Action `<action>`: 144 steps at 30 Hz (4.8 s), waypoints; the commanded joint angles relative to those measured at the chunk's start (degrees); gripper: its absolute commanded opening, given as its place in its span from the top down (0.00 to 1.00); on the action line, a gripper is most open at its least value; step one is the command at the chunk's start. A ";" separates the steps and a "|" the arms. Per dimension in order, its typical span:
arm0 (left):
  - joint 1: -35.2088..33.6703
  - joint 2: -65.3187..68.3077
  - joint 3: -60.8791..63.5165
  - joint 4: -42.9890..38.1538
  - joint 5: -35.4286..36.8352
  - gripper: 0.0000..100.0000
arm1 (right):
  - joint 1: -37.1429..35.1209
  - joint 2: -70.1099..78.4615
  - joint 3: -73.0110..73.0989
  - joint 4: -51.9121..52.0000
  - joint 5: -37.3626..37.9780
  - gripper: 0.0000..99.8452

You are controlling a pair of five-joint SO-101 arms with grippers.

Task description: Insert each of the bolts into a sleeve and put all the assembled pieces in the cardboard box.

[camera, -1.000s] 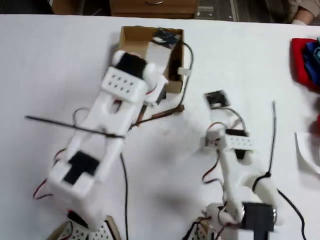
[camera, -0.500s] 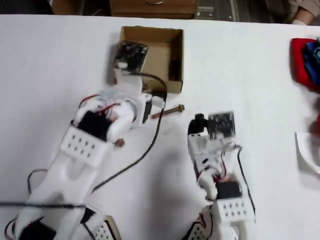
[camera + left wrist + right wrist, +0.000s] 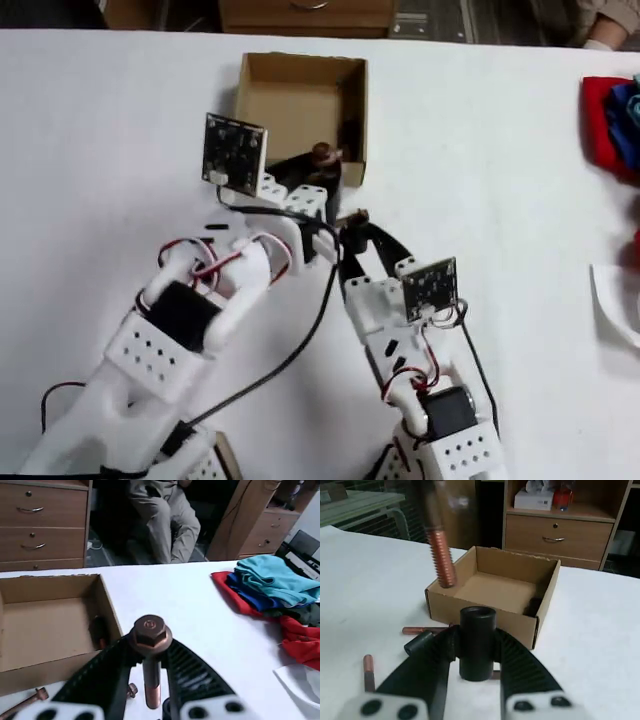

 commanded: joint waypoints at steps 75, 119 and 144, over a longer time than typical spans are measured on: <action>-32.26 -13.36 15.69 19.96 -6.86 0.85 | -0.48 0.48 0.53 0.31 -0.53 0.98; -43.78 -16.09 47.43 -2.37 -24.00 0.78 | 5.93 105.27 -108.57 34.59 -7.82 0.98; -44.48 29.01 17.10 9.93 -23.74 0.78 | 6.11 164.79 -180.75 47.25 -7.38 0.98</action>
